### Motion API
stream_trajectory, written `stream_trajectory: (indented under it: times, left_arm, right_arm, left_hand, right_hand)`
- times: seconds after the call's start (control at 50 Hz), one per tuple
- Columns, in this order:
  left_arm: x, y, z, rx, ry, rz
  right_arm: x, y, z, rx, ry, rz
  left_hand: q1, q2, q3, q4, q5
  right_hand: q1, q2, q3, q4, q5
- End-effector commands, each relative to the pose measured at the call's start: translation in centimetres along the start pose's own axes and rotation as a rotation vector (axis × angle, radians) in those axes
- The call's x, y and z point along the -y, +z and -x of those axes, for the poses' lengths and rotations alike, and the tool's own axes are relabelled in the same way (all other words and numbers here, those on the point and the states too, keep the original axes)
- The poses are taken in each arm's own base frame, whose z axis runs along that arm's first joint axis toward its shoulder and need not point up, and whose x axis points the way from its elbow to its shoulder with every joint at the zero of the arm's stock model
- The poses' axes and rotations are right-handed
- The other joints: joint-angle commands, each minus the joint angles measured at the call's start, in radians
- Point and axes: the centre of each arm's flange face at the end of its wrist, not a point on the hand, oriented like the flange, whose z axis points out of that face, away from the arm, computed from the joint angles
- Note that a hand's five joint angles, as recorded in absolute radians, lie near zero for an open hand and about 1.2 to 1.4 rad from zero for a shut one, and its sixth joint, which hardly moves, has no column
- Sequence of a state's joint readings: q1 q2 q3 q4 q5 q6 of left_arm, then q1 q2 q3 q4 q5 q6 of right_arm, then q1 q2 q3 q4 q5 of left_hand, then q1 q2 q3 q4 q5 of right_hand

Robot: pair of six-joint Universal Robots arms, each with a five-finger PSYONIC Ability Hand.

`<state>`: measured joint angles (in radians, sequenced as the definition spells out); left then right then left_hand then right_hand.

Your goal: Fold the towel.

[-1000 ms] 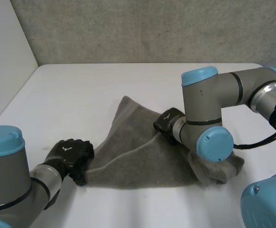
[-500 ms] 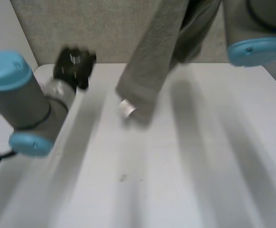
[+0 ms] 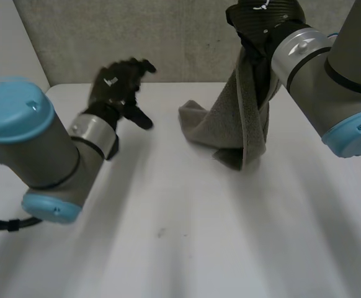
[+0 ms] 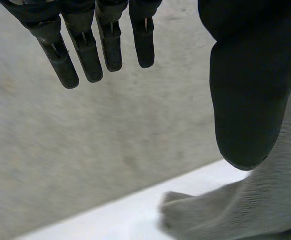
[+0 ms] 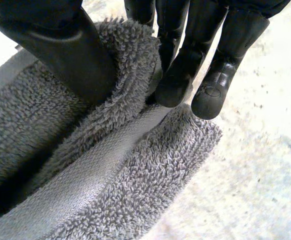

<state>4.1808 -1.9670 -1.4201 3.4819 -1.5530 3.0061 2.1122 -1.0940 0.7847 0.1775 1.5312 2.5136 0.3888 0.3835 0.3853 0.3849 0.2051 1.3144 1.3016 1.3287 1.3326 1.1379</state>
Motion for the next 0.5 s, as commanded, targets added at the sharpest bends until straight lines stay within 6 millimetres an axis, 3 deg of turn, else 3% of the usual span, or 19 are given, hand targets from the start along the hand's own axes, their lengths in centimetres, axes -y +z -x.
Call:
stream_trajectory:
  times: [0.02,0.22,0.32,0.36,0.5]
  left_arm:
    - [-2.4,-2.0,-3.0,-0.088,-0.239,0.108]
    - [-5.9,-4.5,-4.0,-0.039,-0.383,0.325]
    - [-6.6,-5.5,-3.7,0.013,-0.444,0.385]
    - [-6.6,-5.7,-3.6,0.023,-0.456,0.39]
    - [-7.3,-6.5,-4.4,0.011,-0.461,0.417]
  right_arm:
    - [2.0,-0.5,-0.5,-0.081,-0.092,0.0]
    - [5.3,-1.6,-1.1,-0.134,-0.072,-0.023]
    - [7.9,-2.5,-2.1,-0.191,-0.036,-0.076]
    - [9.9,-3.4,-2.7,-0.216,-0.014,-0.127]
    - [12.6,-5.4,-2.1,-0.187,0.007,-0.186]
  left_hand:
    - [0.036,0.041,0.04,0.04,0.045]
    - [0.045,0.05,0.048,0.049,0.054]
    - [0.054,0.059,0.057,0.058,0.063]
    - [0.063,0.068,0.066,0.066,0.072]
    - [0.068,0.074,0.072,0.072,0.078]
  right_hand:
    - [0.082,0.095,0.068,0.064,0.084]
    - [0.082,0.095,0.068,0.064,0.084]
    - [0.082,0.095,0.068,0.064,0.084]
    - [0.082,0.095,0.068,0.064,0.084]
    - [0.082,0.095,0.068,0.064,0.084]
